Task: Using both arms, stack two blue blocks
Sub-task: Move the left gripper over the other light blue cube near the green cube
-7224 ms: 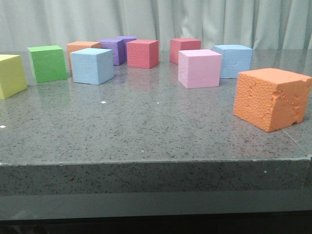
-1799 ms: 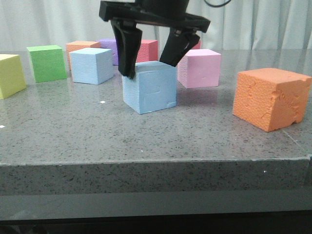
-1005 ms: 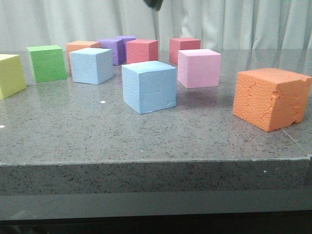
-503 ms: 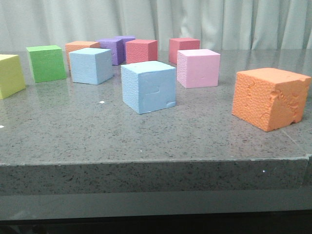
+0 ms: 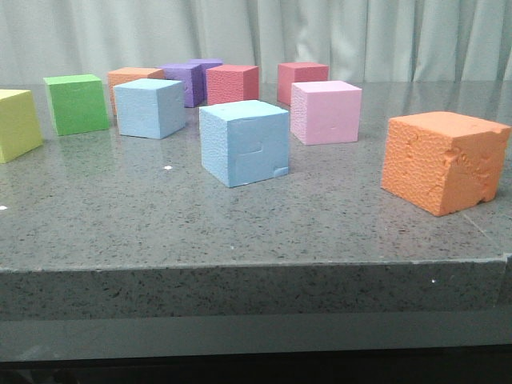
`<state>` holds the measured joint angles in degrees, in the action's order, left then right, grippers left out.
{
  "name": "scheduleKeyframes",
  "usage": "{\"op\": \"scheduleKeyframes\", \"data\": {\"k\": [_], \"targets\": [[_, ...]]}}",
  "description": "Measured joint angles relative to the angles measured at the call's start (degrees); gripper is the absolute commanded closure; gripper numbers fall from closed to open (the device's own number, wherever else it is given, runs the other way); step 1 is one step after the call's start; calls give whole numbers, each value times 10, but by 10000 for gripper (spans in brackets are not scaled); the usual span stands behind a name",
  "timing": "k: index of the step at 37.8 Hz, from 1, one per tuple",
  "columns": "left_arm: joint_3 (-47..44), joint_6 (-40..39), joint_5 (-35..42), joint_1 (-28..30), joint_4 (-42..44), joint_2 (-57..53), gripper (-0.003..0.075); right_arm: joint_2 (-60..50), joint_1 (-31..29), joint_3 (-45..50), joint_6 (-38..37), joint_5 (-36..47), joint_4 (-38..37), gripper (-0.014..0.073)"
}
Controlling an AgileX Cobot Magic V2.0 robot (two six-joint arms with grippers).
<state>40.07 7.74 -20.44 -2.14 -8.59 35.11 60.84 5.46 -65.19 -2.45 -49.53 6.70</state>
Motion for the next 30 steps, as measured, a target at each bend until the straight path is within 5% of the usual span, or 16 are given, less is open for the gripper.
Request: {"op": "scheduleKeyframes", "data": {"k": [16, 30], "targets": [[0, 0, 0, 0, 0, 0, 103, -294, 0, 322, 46, 205, -4, 661], [0, 0, 0, 0, 0, 0, 103, -438, 0, 434, 49, 251, -4, 661]]}}
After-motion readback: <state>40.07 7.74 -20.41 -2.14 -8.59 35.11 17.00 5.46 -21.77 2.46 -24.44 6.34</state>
